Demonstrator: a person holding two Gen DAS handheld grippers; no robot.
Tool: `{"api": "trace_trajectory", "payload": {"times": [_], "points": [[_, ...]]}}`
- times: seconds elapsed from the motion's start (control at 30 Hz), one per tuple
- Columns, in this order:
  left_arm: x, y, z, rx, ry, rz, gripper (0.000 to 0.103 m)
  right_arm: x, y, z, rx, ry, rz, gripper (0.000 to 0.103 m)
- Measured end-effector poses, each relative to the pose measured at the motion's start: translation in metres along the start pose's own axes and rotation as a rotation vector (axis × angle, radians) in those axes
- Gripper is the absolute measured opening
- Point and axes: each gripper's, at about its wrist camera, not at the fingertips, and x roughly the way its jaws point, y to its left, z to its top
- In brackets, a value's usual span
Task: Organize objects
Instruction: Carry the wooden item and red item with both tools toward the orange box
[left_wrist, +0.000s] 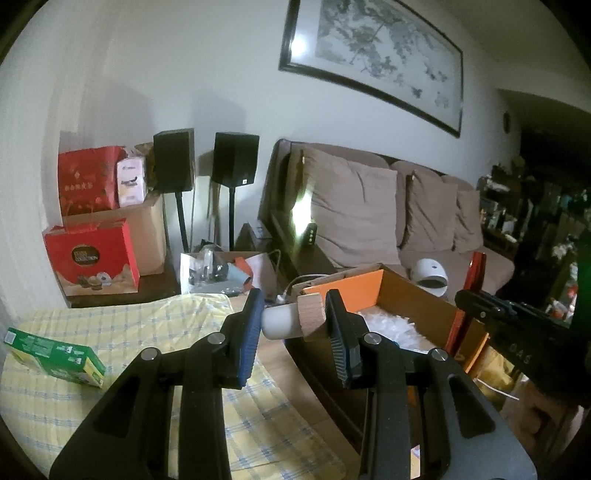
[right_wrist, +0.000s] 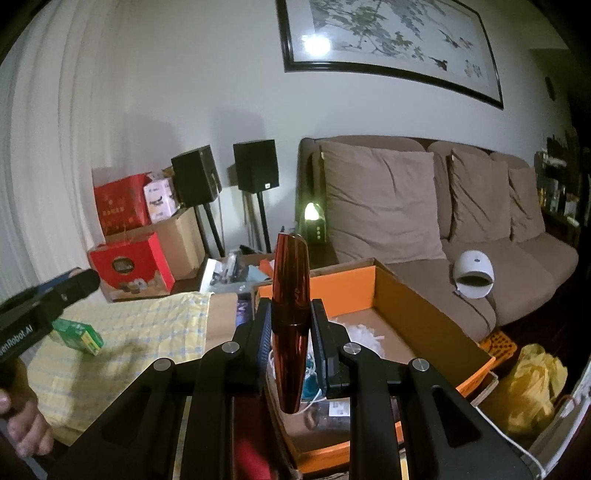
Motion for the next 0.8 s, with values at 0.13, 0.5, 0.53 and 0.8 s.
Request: {"api": "trace_trajectory", "payload": {"times": [0.13,0.5,0.53,0.8], "points": [[0.004,-0.007,0.0,0.013,0.018,-0.004,0.032,0.001,-0.01,0.001,0.056,0.01,0.055,0.02],[0.01,-0.016,0.01,0.03,0.015,0.011,0.032,0.007,-0.016,-0.003,0.044,0.034,-0.014,0.02],[0.01,-0.016,0.01,0.029,0.014,0.012,0.032,0.007,-0.018,-0.003,0.054,0.036,-0.003,0.02],[0.015,-0.021,0.015,0.039,0.005,0.015,0.032,0.007,-0.029,-0.005,0.091,0.038,0.004,0.02]]}}
